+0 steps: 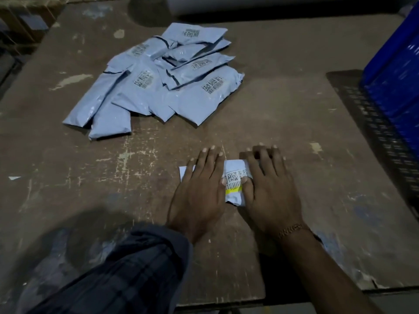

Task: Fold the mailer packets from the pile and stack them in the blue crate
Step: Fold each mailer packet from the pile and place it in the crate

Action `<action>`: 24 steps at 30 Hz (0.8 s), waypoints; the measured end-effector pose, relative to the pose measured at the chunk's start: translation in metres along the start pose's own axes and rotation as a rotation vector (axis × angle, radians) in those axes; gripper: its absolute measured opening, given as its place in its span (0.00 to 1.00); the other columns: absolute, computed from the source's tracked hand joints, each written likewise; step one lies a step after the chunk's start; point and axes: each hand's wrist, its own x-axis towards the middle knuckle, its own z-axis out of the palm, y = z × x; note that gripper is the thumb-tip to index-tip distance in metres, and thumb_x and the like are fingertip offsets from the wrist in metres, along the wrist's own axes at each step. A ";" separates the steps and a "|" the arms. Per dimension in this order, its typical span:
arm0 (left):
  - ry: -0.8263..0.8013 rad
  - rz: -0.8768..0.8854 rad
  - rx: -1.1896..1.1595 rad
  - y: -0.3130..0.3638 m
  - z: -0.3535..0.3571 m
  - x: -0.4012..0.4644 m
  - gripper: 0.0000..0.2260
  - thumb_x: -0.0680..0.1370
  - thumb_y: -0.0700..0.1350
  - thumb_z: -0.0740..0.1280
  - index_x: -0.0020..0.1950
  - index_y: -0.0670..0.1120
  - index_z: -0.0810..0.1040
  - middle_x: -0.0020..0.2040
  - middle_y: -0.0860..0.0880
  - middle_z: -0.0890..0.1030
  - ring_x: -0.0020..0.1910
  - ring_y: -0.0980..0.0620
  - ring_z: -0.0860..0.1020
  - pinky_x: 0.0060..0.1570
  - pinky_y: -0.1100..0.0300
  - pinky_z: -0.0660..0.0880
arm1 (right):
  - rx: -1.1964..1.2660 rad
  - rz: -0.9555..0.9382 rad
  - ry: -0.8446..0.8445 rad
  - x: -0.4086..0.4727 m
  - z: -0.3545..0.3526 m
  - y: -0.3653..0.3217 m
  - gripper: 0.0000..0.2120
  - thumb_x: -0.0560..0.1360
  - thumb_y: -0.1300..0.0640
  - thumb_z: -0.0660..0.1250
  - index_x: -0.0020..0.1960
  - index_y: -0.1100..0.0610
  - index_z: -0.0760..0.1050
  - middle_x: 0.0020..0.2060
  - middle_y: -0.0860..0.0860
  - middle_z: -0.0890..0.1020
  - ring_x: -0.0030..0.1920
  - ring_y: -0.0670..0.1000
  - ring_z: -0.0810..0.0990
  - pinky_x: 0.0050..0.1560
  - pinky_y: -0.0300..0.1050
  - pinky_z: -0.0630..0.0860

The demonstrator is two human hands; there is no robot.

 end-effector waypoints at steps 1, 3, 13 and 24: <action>0.006 -0.006 0.024 0.000 0.000 0.000 0.27 0.88 0.51 0.46 0.85 0.42 0.58 0.86 0.42 0.58 0.85 0.43 0.56 0.81 0.40 0.57 | -0.004 -0.011 -0.007 0.001 0.001 0.001 0.31 0.81 0.45 0.51 0.83 0.51 0.61 0.82 0.55 0.60 0.83 0.61 0.52 0.80 0.62 0.56; -0.001 -0.015 0.065 0.002 -0.003 0.000 0.26 0.88 0.51 0.45 0.85 0.43 0.59 0.86 0.43 0.57 0.85 0.43 0.56 0.81 0.39 0.56 | -0.018 -0.015 -0.022 0.005 0.001 0.001 0.30 0.81 0.45 0.49 0.83 0.49 0.60 0.83 0.54 0.59 0.83 0.60 0.52 0.81 0.61 0.53; 0.006 -0.061 -0.081 0.006 -0.008 -0.001 0.26 0.86 0.52 0.50 0.85 0.53 0.62 0.86 0.47 0.57 0.86 0.48 0.52 0.82 0.42 0.54 | -0.106 -0.065 -0.031 0.016 0.003 0.003 0.28 0.83 0.45 0.47 0.82 0.44 0.61 0.82 0.59 0.59 0.82 0.65 0.55 0.79 0.65 0.57; -0.067 -0.092 0.112 0.008 -0.013 -0.001 0.27 0.87 0.53 0.43 0.87 0.50 0.49 0.88 0.48 0.48 0.86 0.47 0.48 0.75 0.26 0.49 | -0.095 -0.042 -0.068 -0.012 -0.001 -0.006 0.29 0.84 0.46 0.50 0.84 0.52 0.58 0.82 0.60 0.56 0.82 0.65 0.52 0.80 0.64 0.54</action>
